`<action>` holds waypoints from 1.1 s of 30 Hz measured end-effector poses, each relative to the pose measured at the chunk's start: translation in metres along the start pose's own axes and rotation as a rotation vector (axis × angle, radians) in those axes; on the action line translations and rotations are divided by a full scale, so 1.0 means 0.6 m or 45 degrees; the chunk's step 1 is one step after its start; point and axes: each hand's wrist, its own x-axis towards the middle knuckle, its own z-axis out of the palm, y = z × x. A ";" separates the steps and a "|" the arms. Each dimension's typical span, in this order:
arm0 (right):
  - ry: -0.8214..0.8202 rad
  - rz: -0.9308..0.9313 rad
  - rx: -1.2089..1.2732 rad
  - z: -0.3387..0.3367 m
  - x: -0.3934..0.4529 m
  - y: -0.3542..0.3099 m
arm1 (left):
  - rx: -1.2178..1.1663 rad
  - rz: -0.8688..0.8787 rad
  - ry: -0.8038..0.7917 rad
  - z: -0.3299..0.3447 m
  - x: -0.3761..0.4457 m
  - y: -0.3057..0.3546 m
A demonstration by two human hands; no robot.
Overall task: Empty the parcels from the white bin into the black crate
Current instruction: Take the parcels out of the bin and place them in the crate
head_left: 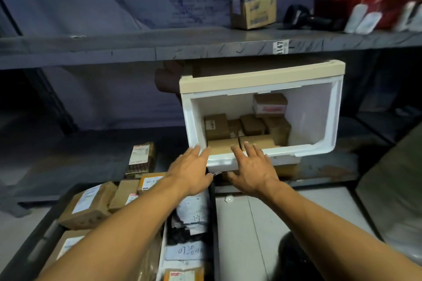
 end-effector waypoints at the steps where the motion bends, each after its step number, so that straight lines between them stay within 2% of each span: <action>1: -0.002 0.010 0.000 0.000 0.005 0.013 | -0.008 0.016 0.015 0.001 0.012 0.011; 12: -0.031 0.051 0.032 0.023 0.118 0.106 | -0.114 0.037 0.106 0.038 0.158 0.058; 18: -0.021 0.133 0.095 0.043 0.202 0.163 | -0.135 0.036 0.047 0.066 0.246 0.066; 24: -0.157 0.232 0.191 0.045 0.289 0.217 | -0.187 0.056 -0.065 0.100 0.342 0.094; 33: -0.203 0.401 0.468 0.058 0.357 0.247 | -0.278 0.006 -0.234 0.139 0.442 0.106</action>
